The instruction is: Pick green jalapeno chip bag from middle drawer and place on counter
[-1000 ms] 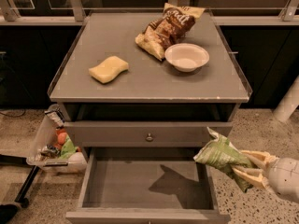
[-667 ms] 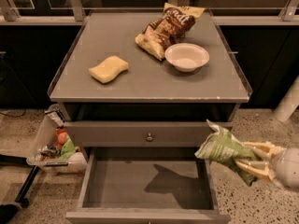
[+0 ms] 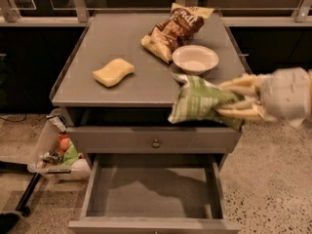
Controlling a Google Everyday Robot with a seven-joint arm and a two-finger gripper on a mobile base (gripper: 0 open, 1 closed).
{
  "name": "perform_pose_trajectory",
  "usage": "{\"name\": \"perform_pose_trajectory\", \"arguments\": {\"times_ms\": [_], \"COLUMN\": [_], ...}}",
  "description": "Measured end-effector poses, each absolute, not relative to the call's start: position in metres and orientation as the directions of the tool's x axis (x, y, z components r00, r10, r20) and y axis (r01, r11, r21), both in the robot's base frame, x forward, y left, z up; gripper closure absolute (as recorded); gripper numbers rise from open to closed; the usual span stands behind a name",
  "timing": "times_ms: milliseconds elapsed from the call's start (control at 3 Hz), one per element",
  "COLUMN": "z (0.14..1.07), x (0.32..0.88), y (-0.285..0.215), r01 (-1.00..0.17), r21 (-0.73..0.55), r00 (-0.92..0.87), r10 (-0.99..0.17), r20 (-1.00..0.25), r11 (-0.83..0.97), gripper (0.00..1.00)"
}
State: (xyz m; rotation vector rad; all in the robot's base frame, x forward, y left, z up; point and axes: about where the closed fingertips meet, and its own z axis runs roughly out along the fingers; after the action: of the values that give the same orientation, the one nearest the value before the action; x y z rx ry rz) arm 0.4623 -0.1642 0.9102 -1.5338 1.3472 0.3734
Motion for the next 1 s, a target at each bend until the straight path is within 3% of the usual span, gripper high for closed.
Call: {"name": "perform_pose_trajectory", "arguments": {"times_ms": [667, 1000], "z": [0.956, 0.956], "x": [0.499, 0.499], "y": [-0.068, -0.068], "r01": [-0.857, -0.857], "r21": [-0.513, -0.512], "r00": [0.467, 0.467], "r10": [-0.502, -0.502], "r20": [-0.728, -0.728], "r11": [-0.053, -0.054], "gripper": [1.00, 1.00]}}
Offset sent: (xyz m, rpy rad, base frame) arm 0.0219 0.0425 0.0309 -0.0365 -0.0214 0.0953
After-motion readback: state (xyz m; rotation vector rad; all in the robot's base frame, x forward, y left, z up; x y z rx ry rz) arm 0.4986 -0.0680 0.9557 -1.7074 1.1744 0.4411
